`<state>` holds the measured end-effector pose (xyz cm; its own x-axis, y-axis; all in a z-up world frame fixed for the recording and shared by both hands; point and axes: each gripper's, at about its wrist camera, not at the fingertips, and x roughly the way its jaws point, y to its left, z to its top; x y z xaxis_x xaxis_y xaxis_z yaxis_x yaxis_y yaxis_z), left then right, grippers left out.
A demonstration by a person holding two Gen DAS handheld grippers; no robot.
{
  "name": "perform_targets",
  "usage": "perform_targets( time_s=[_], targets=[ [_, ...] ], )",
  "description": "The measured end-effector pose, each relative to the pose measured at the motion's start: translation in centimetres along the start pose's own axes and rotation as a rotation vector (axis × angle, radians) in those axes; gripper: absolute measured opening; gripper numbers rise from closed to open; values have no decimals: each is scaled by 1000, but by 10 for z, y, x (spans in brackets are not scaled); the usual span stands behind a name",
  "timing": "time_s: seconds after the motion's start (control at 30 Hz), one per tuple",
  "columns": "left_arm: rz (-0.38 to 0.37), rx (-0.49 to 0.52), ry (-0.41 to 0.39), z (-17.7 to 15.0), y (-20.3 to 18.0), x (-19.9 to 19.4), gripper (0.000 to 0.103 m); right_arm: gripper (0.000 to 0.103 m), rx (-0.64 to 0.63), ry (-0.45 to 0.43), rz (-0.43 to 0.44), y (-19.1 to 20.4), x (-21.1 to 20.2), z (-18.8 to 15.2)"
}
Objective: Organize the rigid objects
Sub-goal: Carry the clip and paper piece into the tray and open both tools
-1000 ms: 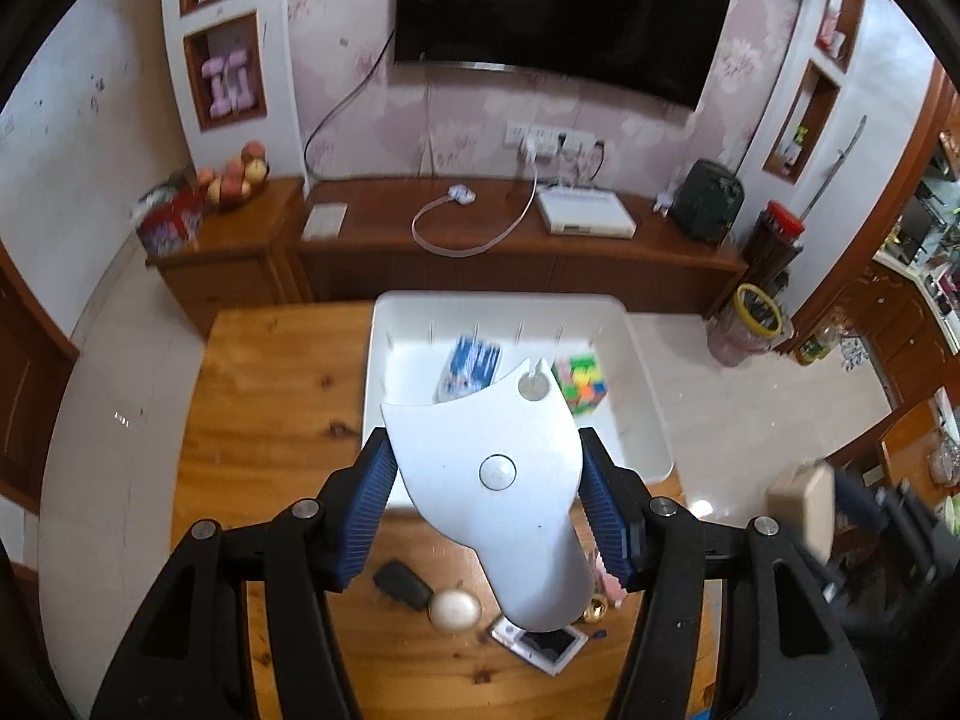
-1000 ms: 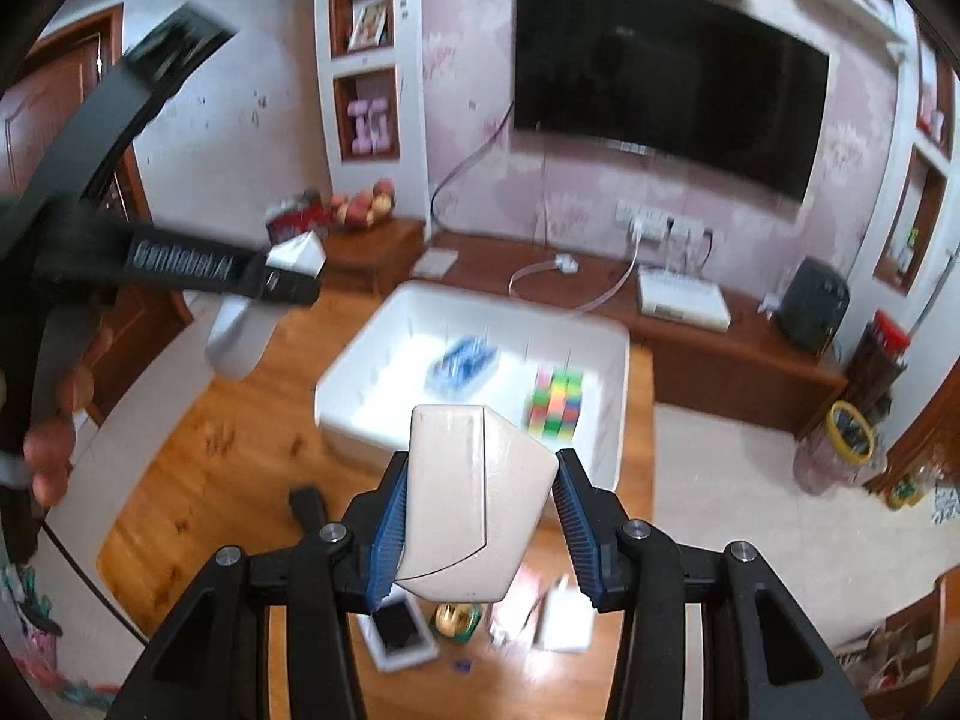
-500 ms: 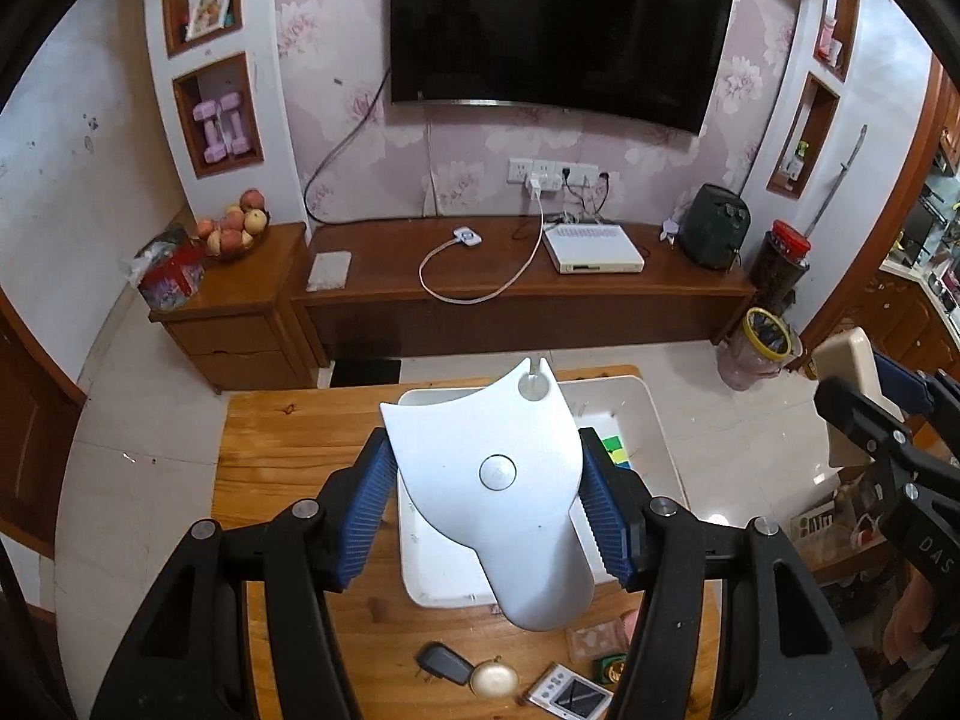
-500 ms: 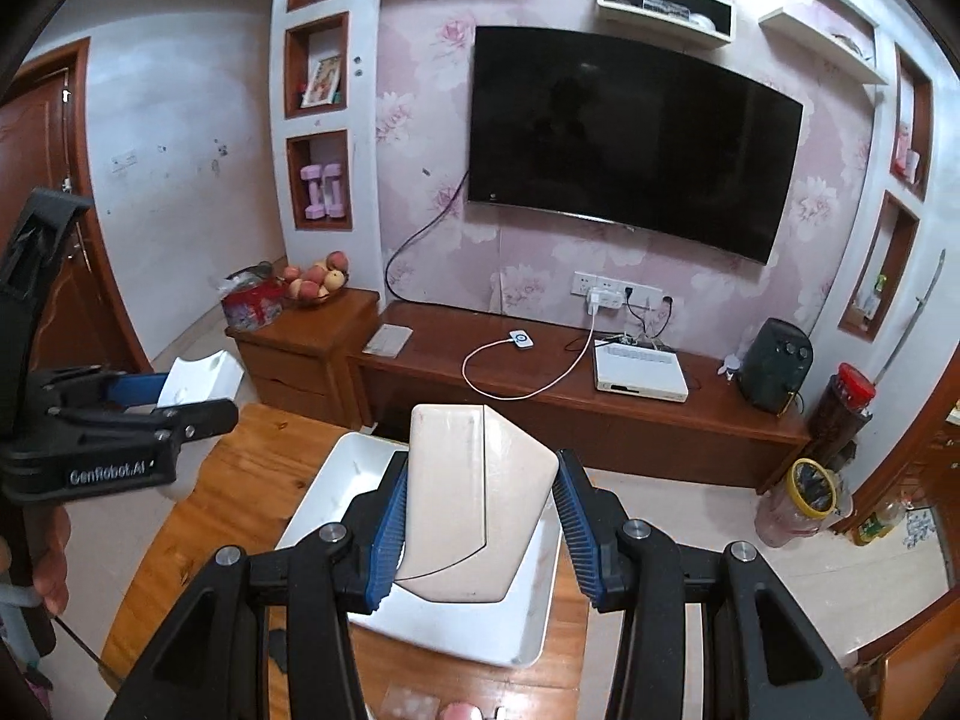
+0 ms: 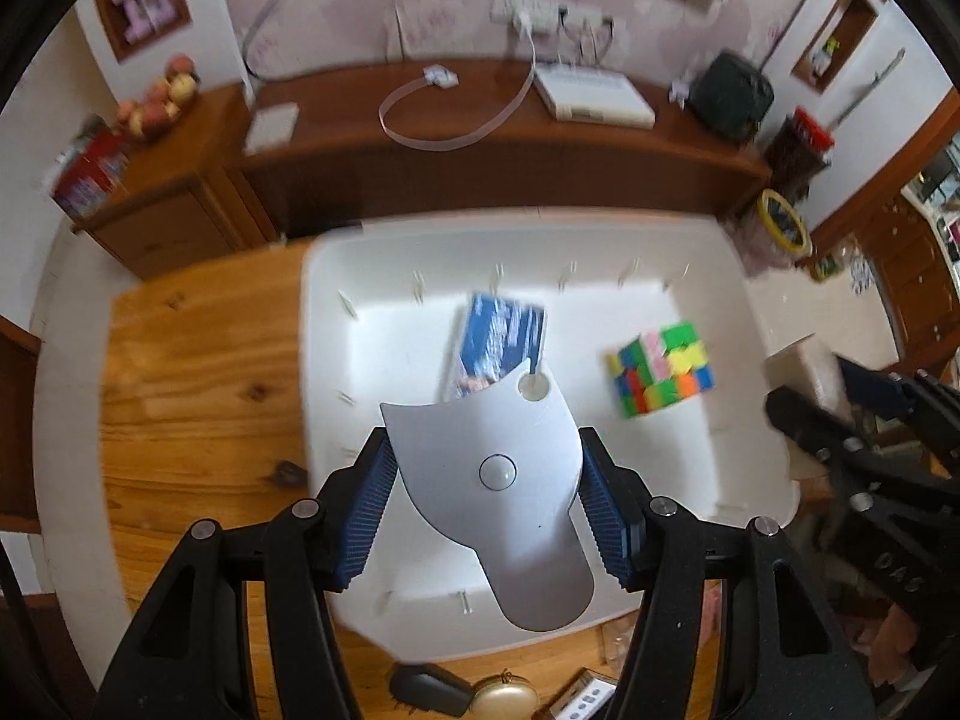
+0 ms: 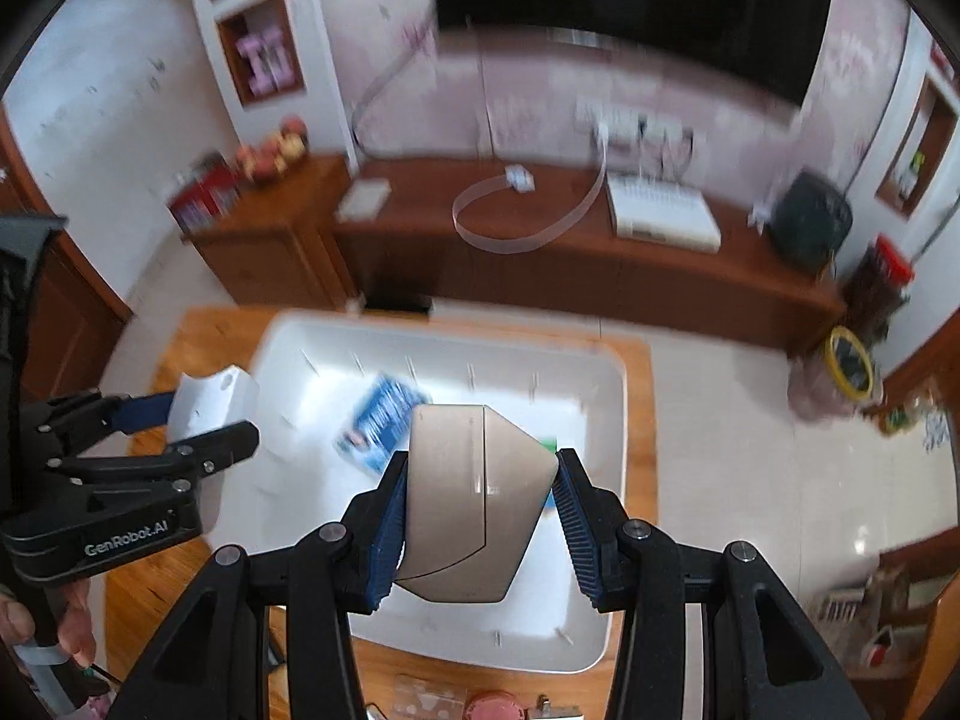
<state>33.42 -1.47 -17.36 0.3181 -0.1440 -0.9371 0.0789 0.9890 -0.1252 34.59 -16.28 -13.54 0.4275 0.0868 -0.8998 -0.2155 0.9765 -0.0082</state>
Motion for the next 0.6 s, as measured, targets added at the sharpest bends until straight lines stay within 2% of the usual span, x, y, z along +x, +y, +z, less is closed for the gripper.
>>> perform_targets(
  time_s=[0.17,0.3,0.6],
  targets=[
    [4,25,82,-8,-3,40,63,47,26,158,-13,-1,64,-28],
    [10,50,118,-13,-5,60,63,47,31,242,-25,-1,98,-44],
    [28,60,167,-20,-5,79,64,48,27,319,-30,7,125,-52]
  ],
)
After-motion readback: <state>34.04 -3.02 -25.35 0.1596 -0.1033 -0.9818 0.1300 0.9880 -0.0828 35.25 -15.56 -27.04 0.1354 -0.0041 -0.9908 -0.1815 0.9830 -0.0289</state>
